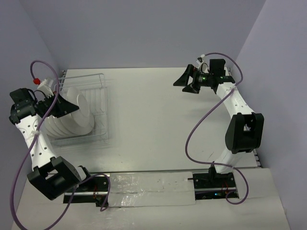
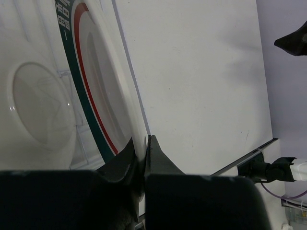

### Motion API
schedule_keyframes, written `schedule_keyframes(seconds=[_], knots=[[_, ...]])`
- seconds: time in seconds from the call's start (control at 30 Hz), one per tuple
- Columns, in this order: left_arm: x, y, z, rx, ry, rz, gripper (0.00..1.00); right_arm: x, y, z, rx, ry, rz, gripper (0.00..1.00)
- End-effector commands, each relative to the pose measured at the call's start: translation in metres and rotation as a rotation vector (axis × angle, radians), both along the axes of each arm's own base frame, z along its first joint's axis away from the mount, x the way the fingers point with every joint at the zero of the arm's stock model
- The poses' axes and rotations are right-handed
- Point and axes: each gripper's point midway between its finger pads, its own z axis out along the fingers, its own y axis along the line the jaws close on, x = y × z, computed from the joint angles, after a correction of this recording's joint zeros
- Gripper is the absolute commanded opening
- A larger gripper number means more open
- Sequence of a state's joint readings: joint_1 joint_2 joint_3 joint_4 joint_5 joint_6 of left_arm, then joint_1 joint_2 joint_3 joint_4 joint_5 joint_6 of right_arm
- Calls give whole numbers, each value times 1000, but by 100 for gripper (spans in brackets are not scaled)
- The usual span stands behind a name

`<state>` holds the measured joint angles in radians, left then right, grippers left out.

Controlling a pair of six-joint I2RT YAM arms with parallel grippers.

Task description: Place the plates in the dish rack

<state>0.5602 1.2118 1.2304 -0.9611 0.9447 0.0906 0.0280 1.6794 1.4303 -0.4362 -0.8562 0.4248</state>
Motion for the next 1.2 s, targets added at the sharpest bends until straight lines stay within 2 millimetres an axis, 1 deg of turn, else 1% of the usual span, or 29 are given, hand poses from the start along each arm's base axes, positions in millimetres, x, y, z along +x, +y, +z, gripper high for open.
schedule_keyframes(seconds=[0.0,0.17,0.4,0.5,0.53,0.6,0.63,0.7,0.77,0.8,0.83,0.87,0.9,0.93,0.97,1.0,1.07,1.1,1.13,1.17], knots=[[-2,-6,16,6,-90,-53,0,1,3,6,7,-25,25,100],[-2,-6,-2,-31,-41,-54,0,2,3,7,9,-25,26,100],[3,1,-26,-28,17,-33,0,1,2,6,3,-25,25,100],[4,5,-35,-14,36,-22,14,1,2,6,4,-23,26,100],[4,6,-37,-9,36,-20,27,1,2,6,5,-23,28,100],[5,9,-39,7,38,-11,38,0,2,6,4,-22,26,100],[6,10,-41,10,40,-9,48,0,2,7,4,-23,28,100],[8,14,-41,28,44,4,55,-1,2,10,3,-29,27,100],[13,22,-37,69,38,30,62,-1,1,10,-3,-34,26,100],[15,26,-33,87,31,41,69,-3,1,13,-7,-40,25,100],[20,31,-20,120,0,52,74,-3,0,14,-15,-49,23,100],[23,39,-15,160,-10,79,79,-3,-1,17,-22,-60,21,100],[26,44,-7,193,-28,99,89,-4,-2,18,-29,-65,19,100],[30,51,13,238,-76,123,94,-5,-3,20,-38,-77,16,100],[35,59,25,281,-108,152,97,-5,-5,23,-57,-99,8,100],[39,71,42,343,-135,204,99,-6,-7,25,-68,-110,4,100],[44,80,62,404,-176,243,99,-6,-11,31,-106,-154,-9,100],[47,89,77,452,-194,274,99,-7,-13,32,-119,-162,-15,100],[49,90,84,475,-206,282,99,-8,-15,34,-133,-179,-19,100],[52,87,89,490,-217,276,99,-11,-16,40,-151,-214,-16,100]])
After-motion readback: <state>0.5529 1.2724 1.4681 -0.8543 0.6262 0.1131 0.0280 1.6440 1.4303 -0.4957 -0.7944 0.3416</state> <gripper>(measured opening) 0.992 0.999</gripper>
